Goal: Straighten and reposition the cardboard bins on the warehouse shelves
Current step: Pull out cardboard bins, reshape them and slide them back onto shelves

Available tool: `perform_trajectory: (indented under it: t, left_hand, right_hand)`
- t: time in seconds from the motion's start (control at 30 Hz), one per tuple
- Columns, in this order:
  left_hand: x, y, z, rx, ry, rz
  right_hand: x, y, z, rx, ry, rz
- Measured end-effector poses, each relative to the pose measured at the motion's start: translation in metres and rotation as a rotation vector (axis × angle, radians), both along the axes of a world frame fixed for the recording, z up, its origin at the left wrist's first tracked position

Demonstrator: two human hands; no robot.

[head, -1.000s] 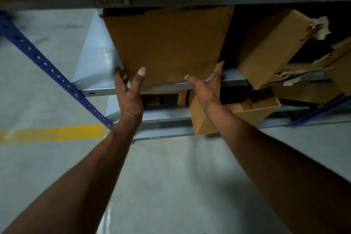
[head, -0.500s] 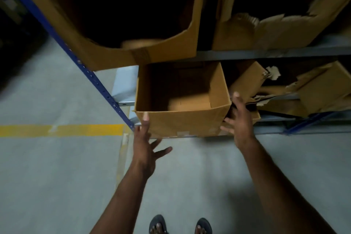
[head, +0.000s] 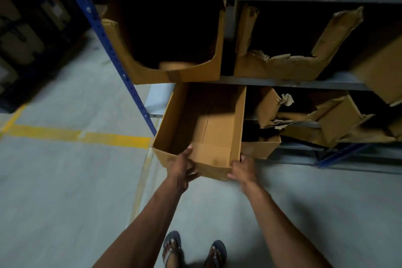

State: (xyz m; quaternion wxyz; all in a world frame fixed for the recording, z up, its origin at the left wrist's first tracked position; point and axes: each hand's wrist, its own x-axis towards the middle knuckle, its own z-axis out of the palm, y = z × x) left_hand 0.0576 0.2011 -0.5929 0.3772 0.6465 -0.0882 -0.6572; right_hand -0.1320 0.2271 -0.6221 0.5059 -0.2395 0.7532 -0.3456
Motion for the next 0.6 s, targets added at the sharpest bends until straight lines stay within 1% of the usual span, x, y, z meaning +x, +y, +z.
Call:
perform_trajectory:
  t: [0.07,0.13,0.23,0.33,0.43,0.53,0.6]
  left_hand:
    - [0.004,0.031,-0.004,0.011,-0.036,0.065]
    - [0.013,0.062,-0.011,0.033,-0.097,0.141]
    - [0.031,0.109,-0.014,0.047,-0.159,0.158]
    - [0.056,0.146,-0.007,0.024,-0.199,0.088]
    - [0.091,0.169,-0.003,-0.020,-0.252,0.003]
    - [0.138,0.190,0.005,-0.109,-0.306,-0.080]
    - [0.176,0.201,0.012,-0.188,-0.351,-0.154]
  right_hand:
    - [0.013,0.039,-0.009,0.002,0.021,-0.020]
    - [0.025,0.078,-0.025,0.001,0.039,0.008]
    - [0.041,0.140,-0.027,-0.021,0.036,0.039]
    - [0.061,0.189,-0.006,-0.046,-0.012,0.064]
    - [0.085,0.226,0.018,-0.030,0.003,0.125]
    - [0.101,0.254,0.039,-0.008,0.124,0.104]
    - [0.106,0.272,0.050,-0.109,0.199,0.047]
